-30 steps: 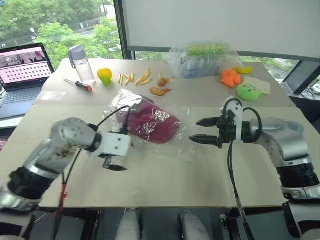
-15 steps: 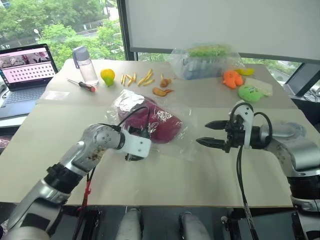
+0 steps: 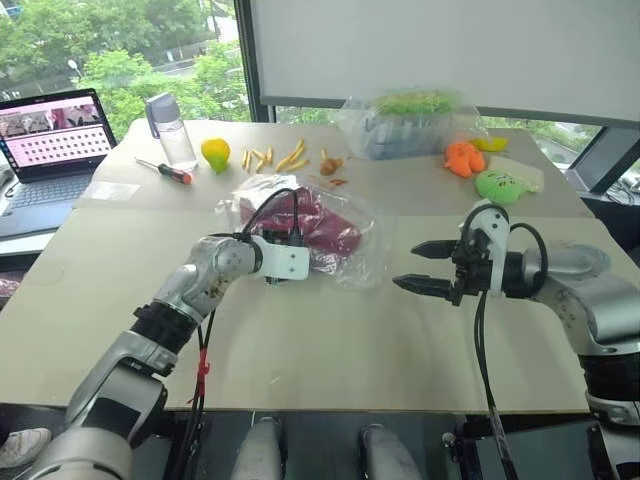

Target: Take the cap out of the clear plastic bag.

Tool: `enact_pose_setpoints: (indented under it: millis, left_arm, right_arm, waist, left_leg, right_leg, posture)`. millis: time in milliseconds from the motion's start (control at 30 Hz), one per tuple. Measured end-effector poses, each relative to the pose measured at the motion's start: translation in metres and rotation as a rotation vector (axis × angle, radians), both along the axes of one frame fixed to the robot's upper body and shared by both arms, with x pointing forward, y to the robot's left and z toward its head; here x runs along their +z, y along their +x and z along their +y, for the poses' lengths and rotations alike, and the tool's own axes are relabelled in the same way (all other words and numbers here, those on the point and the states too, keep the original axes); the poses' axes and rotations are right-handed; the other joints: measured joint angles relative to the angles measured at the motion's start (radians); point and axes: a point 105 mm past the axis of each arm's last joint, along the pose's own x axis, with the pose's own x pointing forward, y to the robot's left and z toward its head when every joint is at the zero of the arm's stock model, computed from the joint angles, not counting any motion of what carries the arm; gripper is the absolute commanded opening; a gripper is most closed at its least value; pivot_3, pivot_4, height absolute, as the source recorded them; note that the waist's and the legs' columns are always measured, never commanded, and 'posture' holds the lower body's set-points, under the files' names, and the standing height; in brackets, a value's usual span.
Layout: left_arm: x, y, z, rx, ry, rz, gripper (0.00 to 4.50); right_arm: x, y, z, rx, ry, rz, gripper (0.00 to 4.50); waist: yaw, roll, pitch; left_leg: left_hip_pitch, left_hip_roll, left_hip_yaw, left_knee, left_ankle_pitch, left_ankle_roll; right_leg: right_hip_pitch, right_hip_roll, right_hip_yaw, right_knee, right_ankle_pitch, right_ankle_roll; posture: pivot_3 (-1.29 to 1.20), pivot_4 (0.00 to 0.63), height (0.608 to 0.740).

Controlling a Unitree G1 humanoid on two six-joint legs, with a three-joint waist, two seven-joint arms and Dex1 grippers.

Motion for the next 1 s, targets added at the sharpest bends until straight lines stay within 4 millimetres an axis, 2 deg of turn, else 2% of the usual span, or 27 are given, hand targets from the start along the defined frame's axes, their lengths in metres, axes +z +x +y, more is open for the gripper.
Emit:
enact_pose_setpoints:
  millis: [33,67,167,233,333,433,600,767,867,933,1000]
  left_arm:
    - [-0.001,0.000,0.000,-0.004,0.001,0.004,2.20]
    - [-0.003,0.000,0.001,-0.009,0.002,0.010,1.94]
    - [-0.008,-0.001,0.002,-0.018,0.008,0.023,0.71]
    - [-0.012,-0.002,0.003,-0.030,0.019,0.033,0.05]
    - [-0.013,-0.002,-0.001,-0.041,0.016,0.034,0.05]
    - [-0.015,-0.004,-0.016,-0.077,0.006,0.037,0.05]
    - [-0.018,-0.020,-0.067,-0.245,-0.019,0.060,0.05]
    - [-0.022,-0.048,-0.099,-0.447,0.007,0.087,0.05]
    - [-0.023,-0.057,-0.093,-0.496,0.043,0.095,0.05]
    - [-0.025,-0.062,-0.076,-0.504,0.066,0.102,0.05]
    - [-0.024,-0.061,-0.049,-0.481,0.108,0.095,0.05]
  right_arm:
    - [0.000,0.000,0.000,0.000,-0.001,-0.001,4.50]
    - [0.000,0.000,0.000,0.000,-0.002,-0.002,4.50]
    - [0.000,0.000,0.000,-0.001,-0.003,-0.002,4.50]
    - [0.000,0.000,0.000,-0.002,-0.003,-0.002,4.50]
    - [0.000,0.000,0.000,-0.006,-0.002,-0.003,4.50]
    - [0.000,0.002,0.005,-0.006,0.013,-0.007,4.50]
    - [0.003,0.006,0.016,0.000,0.045,-0.027,4.50]
    - [0.003,0.007,0.018,-0.006,0.047,-0.030,4.50]
    - [-0.002,0.008,0.027,0.020,0.058,-0.011,4.50]
    - [-0.004,0.010,0.032,0.031,0.059,-0.002,4.50]
    - [-0.004,0.013,0.035,0.040,0.060,-0.002,4.50]
  waist:
    - [0.000,0.000,0.000]
    - [0.000,0.000,0.000]
    - [-0.001,0.000,0.000]
    - [-0.001,0.000,0.000]
    - [0.001,0.000,0.000]
    - [0.004,0.000,0.000]
    - [0.016,0.000,0.000]
    - [0.011,0.000,0.000]
    - [-0.005,0.000,0.000]
    - [-0.022,0.000,0.000]
    - [-0.037,0.000,0.000]
  left_leg:
    - [0.000,0.000,0.000,0.000,0.000,0.000]
    - [0.000,0.000,0.000,0.000,0.000,0.000]
    - [0.000,0.000,0.000,0.000,0.000,0.000]
    - [0.000,0.000,0.000,0.000,0.000,0.000]
    - [0.000,0.000,0.000,0.000,0.000,0.000]
    - [-0.001,0.000,0.000,0.000,0.000,0.000]
    - [-0.003,-0.001,0.000,0.001,-0.001,0.001]
    - [-0.005,0.000,0.000,0.000,0.002,0.010]
    - [-0.005,0.000,0.000,0.000,0.002,0.010]
    - [-0.003,0.000,0.000,0.000,0.002,0.010]
    - [-0.002,0.001,0.000,0.000,0.002,0.010]
  right_leg:
    - [0.000,0.000,0.000,0.000,0.000,0.000]
    - [0.000,0.000,0.000,0.000,0.000,0.000]
    - [0.000,0.000,0.000,0.000,0.000,0.000]
    - [0.000,0.000,0.000,0.000,0.000,0.000]
    - [0.000,0.000,0.000,0.000,0.000,0.000]
    - [0.000,0.000,0.000,-0.001,0.000,0.000]
    - [0.000,-0.001,0.000,-0.002,0.001,-0.002]
    - [-0.002,0.000,0.000,-0.002,0.001,-0.002]
    - [-0.003,0.001,0.000,-0.001,0.002,-0.002]
    - [-0.002,0.001,0.000,-0.001,0.001,-0.002]
    - [-0.002,0.001,0.000,0.000,0.001,-0.003]
  posture:
    - [0.00,0.150,0.739]
    - [0.00,0.150,0.739]
    - [0.00,0.150,0.739]
    - [0.00,0.150,0.739]
    - [0.00,0.150,0.739]
    - [0.00,0.150,0.739]
    - [0.00,0.150,0.739]
    - [0.00,0.150,0.739]
    - [0.00,0.150,0.739]
    - [0.00,0.150,0.739]
    - [0.00,0.150,0.739]
